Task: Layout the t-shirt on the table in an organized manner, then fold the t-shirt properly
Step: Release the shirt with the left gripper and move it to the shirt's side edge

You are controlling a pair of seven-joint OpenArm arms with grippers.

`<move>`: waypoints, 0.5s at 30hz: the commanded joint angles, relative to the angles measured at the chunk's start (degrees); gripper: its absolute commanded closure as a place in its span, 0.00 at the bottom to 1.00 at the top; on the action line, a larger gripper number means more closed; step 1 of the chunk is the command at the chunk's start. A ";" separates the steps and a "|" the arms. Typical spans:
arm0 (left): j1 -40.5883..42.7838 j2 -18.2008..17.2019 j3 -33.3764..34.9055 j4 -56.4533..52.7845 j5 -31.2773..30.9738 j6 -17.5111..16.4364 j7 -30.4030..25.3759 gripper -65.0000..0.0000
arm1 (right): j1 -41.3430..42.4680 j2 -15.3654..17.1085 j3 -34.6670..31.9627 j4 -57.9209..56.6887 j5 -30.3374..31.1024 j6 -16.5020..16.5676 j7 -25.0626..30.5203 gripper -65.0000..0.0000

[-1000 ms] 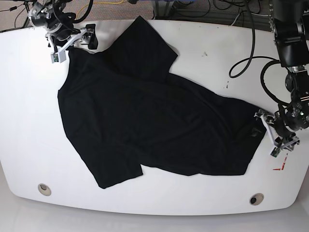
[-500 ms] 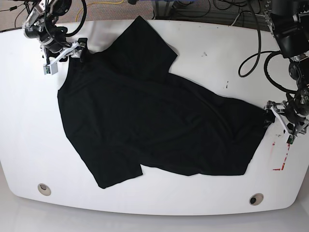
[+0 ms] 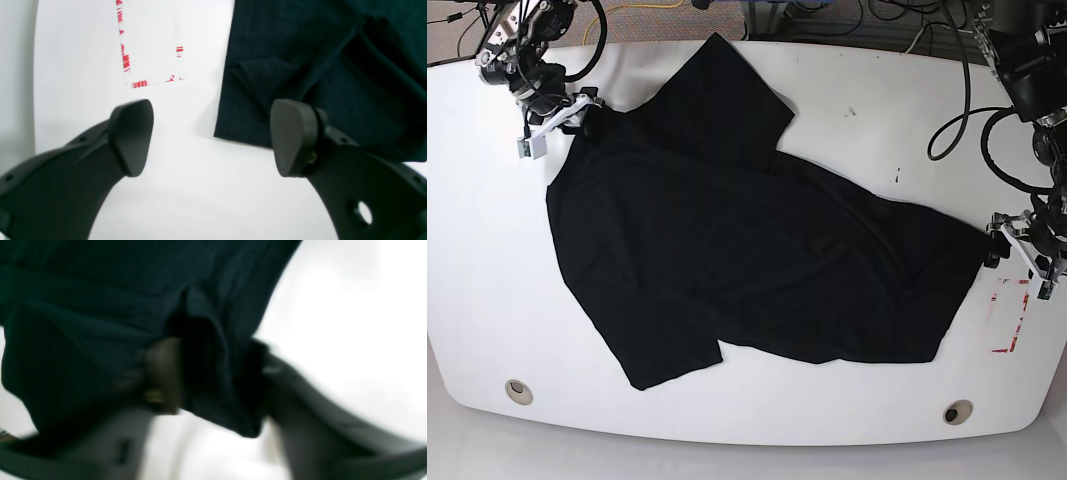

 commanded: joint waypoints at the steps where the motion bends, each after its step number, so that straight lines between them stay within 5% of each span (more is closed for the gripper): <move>1: -1.53 0.23 -0.13 -0.67 -0.70 -0.06 -1.26 0.20 | -0.24 0.49 0.13 0.56 -0.46 -0.07 -0.82 0.75; 5: -4.69 1.37 0.31 -4.89 -0.08 -0.06 -3.81 0.20 | -0.33 0.57 0.13 0.56 -0.46 -0.07 -0.82 0.87; 15: -8.03 1.46 6.99 -17.28 3.70 -0.06 -12.86 0.20 | -0.60 0.57 0.13 0.56 -0.46 -0.07 -0.82 0.81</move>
